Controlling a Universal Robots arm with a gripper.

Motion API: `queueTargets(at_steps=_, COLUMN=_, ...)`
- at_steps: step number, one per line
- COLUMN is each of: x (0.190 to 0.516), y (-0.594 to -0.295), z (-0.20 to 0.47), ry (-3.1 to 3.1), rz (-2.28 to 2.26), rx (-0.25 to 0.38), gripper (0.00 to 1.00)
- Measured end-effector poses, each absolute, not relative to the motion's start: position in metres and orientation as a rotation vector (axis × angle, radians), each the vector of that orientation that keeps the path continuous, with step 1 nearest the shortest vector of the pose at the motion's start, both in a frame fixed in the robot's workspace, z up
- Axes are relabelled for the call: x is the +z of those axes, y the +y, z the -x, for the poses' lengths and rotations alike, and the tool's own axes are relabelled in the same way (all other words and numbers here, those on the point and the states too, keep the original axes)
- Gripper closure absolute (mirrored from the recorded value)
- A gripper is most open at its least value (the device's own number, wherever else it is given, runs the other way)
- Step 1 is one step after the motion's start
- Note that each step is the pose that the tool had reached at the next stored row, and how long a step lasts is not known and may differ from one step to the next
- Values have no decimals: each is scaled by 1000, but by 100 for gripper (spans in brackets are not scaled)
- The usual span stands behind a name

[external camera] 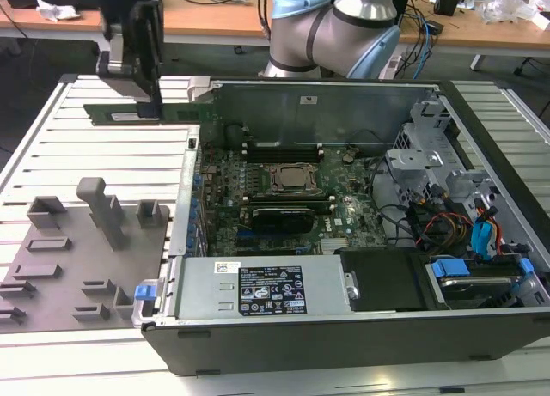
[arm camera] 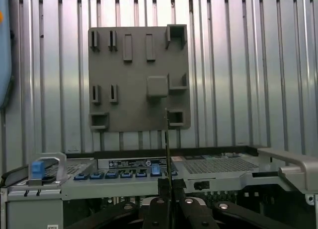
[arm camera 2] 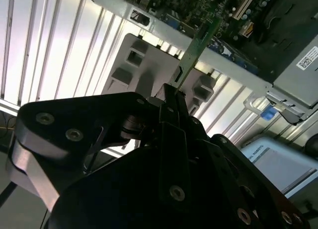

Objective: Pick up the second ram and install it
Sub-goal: 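Pick up the second ram and move it above second insertion slot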

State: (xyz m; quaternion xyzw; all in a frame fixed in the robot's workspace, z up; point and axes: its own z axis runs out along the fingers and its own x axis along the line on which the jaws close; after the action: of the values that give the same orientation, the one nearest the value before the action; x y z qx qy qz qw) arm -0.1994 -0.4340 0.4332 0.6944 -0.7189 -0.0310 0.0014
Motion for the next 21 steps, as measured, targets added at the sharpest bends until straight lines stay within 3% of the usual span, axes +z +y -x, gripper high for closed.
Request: queueTargets(at_steps=21, x=432, y=-409, z=84, ry=-2254, rz=-2177, rx=-102, gripper=87)
